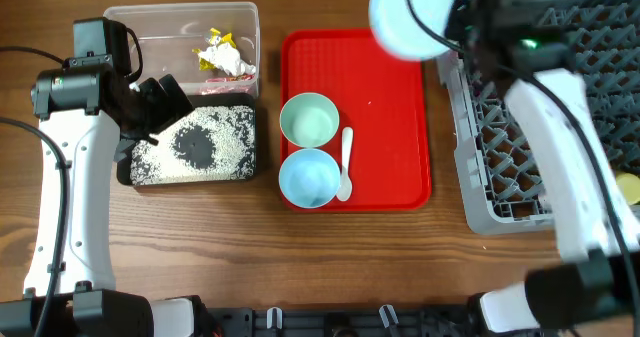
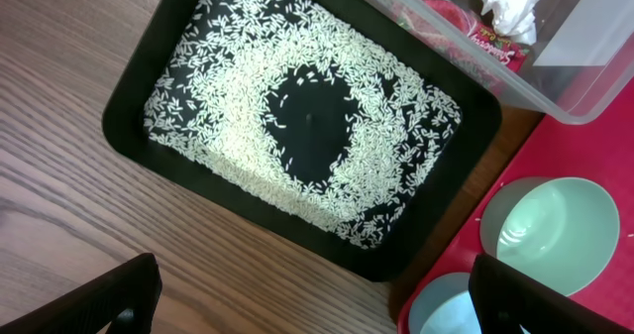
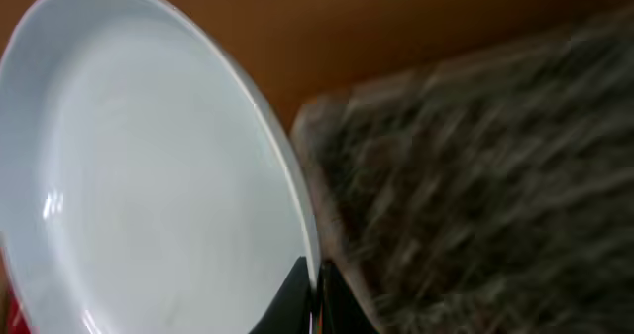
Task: Sort waste into correct bins and load items into the dishwasher rack
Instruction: 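Lift the white plate and stand it upright in the rack, then grasp the green bowl with the right gripper and place it in rack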
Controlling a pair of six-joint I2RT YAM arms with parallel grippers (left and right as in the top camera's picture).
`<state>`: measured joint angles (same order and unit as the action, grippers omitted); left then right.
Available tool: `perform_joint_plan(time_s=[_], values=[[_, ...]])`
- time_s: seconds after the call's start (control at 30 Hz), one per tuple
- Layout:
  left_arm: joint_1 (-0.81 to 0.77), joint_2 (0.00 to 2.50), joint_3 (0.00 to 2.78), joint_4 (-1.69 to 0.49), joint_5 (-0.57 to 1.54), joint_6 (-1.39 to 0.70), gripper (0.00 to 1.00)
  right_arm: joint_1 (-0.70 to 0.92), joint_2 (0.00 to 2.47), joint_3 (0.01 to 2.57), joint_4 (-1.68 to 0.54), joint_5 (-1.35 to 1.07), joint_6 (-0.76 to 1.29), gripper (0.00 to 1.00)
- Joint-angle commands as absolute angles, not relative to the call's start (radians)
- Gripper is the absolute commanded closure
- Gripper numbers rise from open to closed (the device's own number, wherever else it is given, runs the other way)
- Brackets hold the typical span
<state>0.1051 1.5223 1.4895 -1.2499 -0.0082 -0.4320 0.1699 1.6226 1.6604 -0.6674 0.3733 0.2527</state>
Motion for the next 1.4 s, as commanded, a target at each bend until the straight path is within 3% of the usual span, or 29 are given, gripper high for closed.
perform_joint_plan(time_s=[0.0, 0.07, 0.17, 0.33, 0.67, 0.7, 0.77, 0.9, 1.07, 1.23, 1.37], values=[[0.11, 1.526, 1.486, -1.246, -0.001, -0.434, 0.0, 0.105, 1.586, 1.675, -0.552, 0.771, -0.031, 0.96], [0.11, 1.526, 1.486, -1.246, 0.0, -0.434, 0.0, 0.022, 1.603, 1.675, -0.479, 0.786, -0.299, 0.96], [0.11, 1.526, 1.486, -1.246, -0.001, -0.434, 0.0, -0.102, 1.649, 1.674, -0.416, 0.768, -0.399, 0.96], [0.11, 1.526, 1.486, -1.246, -0.001, -0.434, 0.0, -0.26, 1.744, 1.673, -0.43, 0.497, -0.683, 0.96], [0.11, 1.526, 1.486, -1.246, -0.001, -0.434, 0.0, -0.286, 1.961, 1.673, -0.355, 0.534, -0.73, 0.93], [0.11, 1.526, 1.486, -1.246, 0.0, -0.434, 0.0, -0.286, 1.962, 1.673, -0.355, 0.526, -0.715, 0.78], [0.11, 1.526, 1.486, -1.246, 0.0, -0.434, 0.0, -0.286, 1.962, 1.673, -0.356, 0.471, -0.616, 0.0], [0.11, 1.526, 1.486, -1.246, -0.001, -0.434, 0.0, -0.268, 1.914, 1.674, -0.404, 0.465, -0.268, 0.0], [0.11, 1.526, 1.486, -1.246, 0.0, -0.434, 0.0, -0.157, 1.66, 1.674, -0.539, 0.186, -0.2, 0.0], [0.11, 1.526, 1.486, -1.246, 0.0, -0.434, 0.0, 0.132, 1.592, 1.674, -0.77, -0.243, 0.004, 0.0], [0.11, 1.526, 1.486, -1.246, 0.0, -0.434, 0.0, 0.339, 1.734, 1.674, -0.896, -0.293, 0.007, 0.0]])
